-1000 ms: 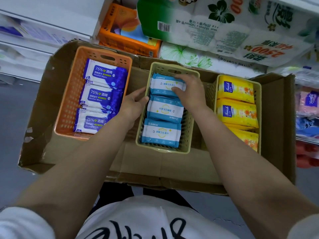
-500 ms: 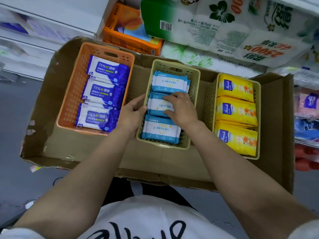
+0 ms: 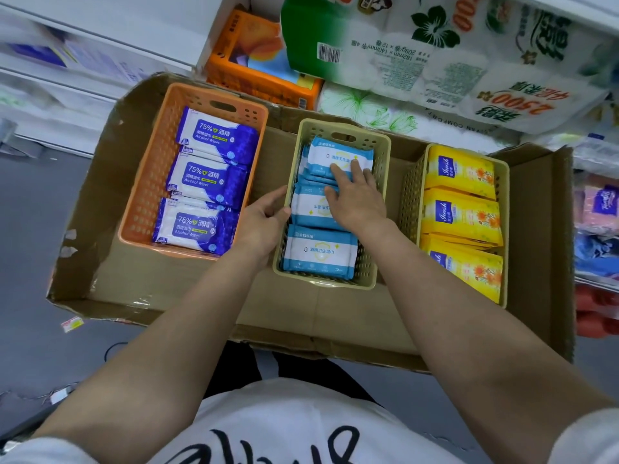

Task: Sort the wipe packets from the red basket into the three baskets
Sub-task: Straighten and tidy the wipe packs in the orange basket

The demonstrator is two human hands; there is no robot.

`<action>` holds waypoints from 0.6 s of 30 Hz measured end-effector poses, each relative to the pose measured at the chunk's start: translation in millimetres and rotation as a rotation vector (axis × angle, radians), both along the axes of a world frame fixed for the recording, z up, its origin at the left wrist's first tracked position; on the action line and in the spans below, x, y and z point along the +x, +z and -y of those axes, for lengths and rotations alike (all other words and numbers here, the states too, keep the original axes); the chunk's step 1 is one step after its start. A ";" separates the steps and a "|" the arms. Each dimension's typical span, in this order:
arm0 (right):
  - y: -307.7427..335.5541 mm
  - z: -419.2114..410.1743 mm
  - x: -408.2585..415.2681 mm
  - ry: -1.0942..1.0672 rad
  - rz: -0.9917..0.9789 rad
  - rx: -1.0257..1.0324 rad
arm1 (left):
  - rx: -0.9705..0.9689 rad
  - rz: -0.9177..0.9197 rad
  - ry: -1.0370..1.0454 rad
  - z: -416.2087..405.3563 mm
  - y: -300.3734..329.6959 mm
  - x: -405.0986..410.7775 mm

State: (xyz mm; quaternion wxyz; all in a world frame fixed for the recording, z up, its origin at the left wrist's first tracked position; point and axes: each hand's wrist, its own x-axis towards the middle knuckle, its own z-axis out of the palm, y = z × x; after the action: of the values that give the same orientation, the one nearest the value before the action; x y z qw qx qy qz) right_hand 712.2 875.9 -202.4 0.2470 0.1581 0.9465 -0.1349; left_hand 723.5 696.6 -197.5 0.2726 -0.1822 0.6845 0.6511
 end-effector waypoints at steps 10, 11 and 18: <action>-6.7 4.7 1.3 0.112 -0.038 0.023 | -0.003 0.005 -0.026 0.7 -1.0 -0.8; -5.8 5.9 1.5 0.114 -0.039 0.028 | 0.003 0.006 -0.022 0.5 -0.7 -0.3; -3.7 2.0 -0.6 0.044 -0.130 0.032 | 0.018 0.004 -0.027 2.4 1.0 0.5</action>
State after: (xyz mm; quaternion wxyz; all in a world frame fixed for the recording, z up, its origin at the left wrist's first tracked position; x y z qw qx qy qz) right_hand 711.6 873.9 -206.1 0.1854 0.1320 0.9658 -0.1242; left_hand 724.0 694.2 -196.4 0.2842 -0.1717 0.6805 0.6531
